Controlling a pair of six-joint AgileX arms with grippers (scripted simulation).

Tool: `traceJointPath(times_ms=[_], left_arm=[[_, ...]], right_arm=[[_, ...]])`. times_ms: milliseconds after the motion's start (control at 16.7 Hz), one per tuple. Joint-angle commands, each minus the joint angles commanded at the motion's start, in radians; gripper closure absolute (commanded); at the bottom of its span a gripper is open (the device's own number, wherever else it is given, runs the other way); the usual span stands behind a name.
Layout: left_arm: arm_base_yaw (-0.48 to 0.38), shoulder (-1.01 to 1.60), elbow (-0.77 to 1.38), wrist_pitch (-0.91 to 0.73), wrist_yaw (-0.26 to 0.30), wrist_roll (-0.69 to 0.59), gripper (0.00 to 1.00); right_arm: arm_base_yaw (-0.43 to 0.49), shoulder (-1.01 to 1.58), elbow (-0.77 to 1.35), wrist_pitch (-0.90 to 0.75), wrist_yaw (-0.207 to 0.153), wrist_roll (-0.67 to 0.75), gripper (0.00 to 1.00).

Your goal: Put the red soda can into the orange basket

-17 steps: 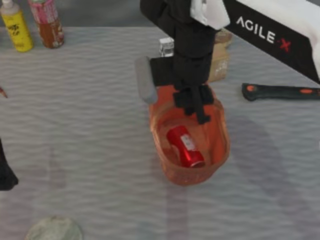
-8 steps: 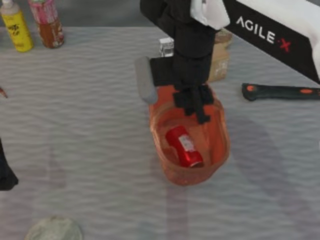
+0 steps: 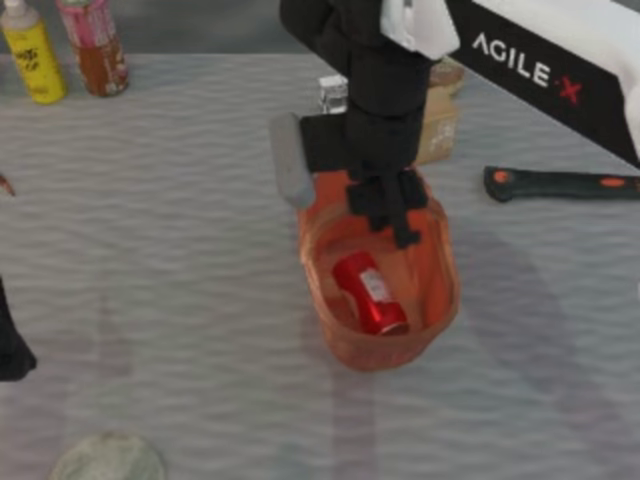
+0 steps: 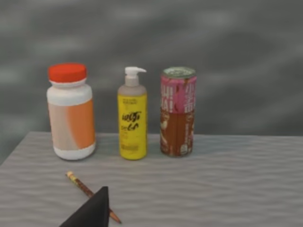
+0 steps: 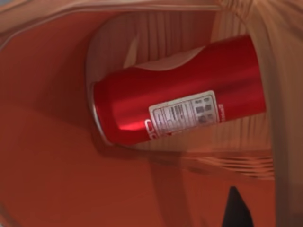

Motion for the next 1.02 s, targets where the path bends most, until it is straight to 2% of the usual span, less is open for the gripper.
traceJointPath(times_ms=[660,1020], left_arm=[[0.0,0.0,0.0,0.0,0.0,0.0,0.0],[0.0,0.0,0.0,0.0,0.0,0.0,0.0]], right_arm=[[-0.001,0.001,0.004,-0.004,0.0,-0.001,1.0],[-0.023,0.005,0.182,-0.18,0.0,-0.031,1.0]])
